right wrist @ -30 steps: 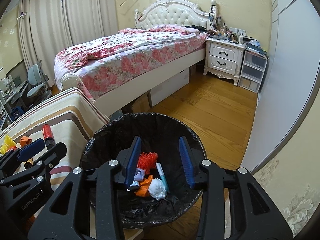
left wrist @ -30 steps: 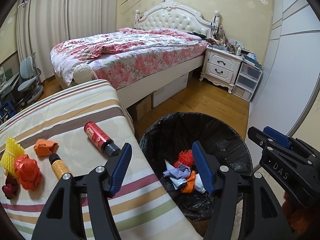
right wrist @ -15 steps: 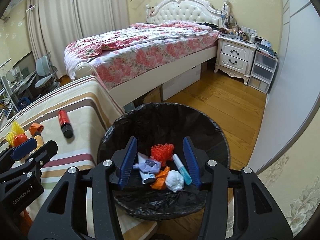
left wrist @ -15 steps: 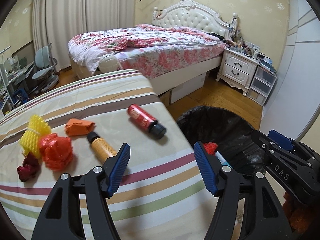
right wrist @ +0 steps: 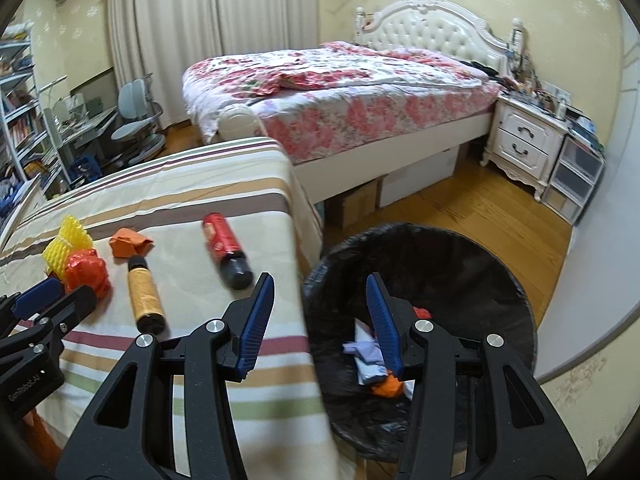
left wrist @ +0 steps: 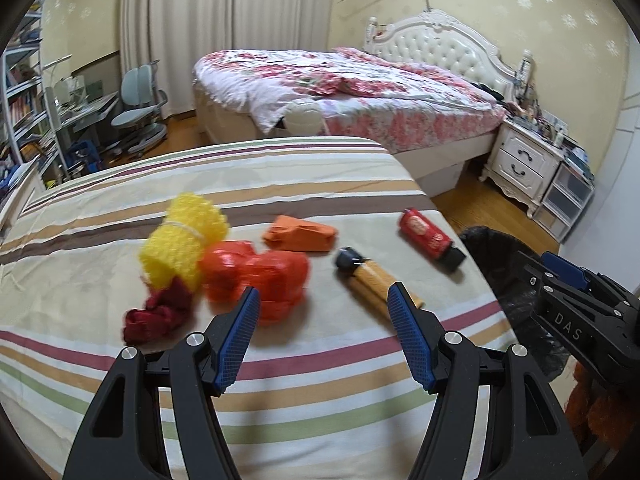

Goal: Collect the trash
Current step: 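Grasp the red can with the right tool while the left tool approaches the yellow net, then close the left tool on the yellow mesh net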

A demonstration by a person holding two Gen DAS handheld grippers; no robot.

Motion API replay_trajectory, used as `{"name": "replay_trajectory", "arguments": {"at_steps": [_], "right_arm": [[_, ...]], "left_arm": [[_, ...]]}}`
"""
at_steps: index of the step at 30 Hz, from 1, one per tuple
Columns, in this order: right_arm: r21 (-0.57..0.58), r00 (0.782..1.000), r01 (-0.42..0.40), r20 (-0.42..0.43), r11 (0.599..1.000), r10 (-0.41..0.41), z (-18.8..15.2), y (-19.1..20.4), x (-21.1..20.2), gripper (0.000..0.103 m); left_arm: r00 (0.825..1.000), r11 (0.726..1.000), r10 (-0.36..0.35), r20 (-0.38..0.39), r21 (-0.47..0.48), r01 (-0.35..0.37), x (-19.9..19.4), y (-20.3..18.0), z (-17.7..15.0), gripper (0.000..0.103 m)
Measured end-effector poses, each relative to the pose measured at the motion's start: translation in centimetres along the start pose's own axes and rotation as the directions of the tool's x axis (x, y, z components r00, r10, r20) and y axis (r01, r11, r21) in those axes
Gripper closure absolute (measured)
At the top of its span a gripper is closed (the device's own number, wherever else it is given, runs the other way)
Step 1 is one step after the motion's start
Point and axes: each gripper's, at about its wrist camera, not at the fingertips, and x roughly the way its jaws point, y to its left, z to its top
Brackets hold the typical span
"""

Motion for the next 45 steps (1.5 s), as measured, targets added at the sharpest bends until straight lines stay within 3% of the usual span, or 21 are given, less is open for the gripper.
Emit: {"name": "replay_trajectory", "arguments": {"at_steps": [8,18,21,23,25,33,43,45], "right_arm": [[-0.077,0.998,-0.059,-0.036,0.995,0.056,1.9,4.4,2.3,0.056],[-0.122,0.992,-0.049,-0.123,0.991,0.034,2.2,6.6,5.5,0.056],[-0.125,0.989,-0.051,-0.142,0.991,0.033,2.2,6.8,6.1,0.061],[-0.128,0.989,-0.053,-0.146,0.990,0.034,2.2,6.9,6.1,0.074],[-0.133,0.988,-0.057,-0.149,0.989,0.037,2.2,7.2,6.2,0.079],[-0.130,0.989,-0.043,-0.146,0.991,0.024,2.2,7.5,6.3,0.079],[-0.113,0.989,-0.045,-0.143,0.993,0.029,2.3,7.5,6.2,0.079],[-0.114,0.989,-0.045,-0.143,0.992,0.029,2.2,7.5,6.2,0.079]], "left_arm": [[0.998,0.995,0.065,0.013,-0.072,-0.064,-0.9,4.9,0.1,0.038],[0.992,0.979,0.126,-0.009,-0.161,-0.126,-0.9,10.0,-0.4,0.035],[0.991,0.975,0.135,-0.013,-0.175,-0.135,-0.9,10.9,-0.5,0.035],[0.991,0.974,0.134,-0.017,-0.181,-0.134,-0.8,11.3,-0.5,0.035],[0.992,0.975,0.125,-0.020,-0.182,-0.126,-0.7,11.4,-0.5,0.035],[0.996,0.983,0.093,-0.009,-0.156,-0.094,-0.2,11.1,0.7,0.032],[0.997,0.988,0.055,-0.048,-0.142,-0.062,2.1,11.6,1.9,0.032],[0.998,0.990,0.047,-0.052,-0.129,-0.053,2.3,11.6,2.0,0.037]]}}
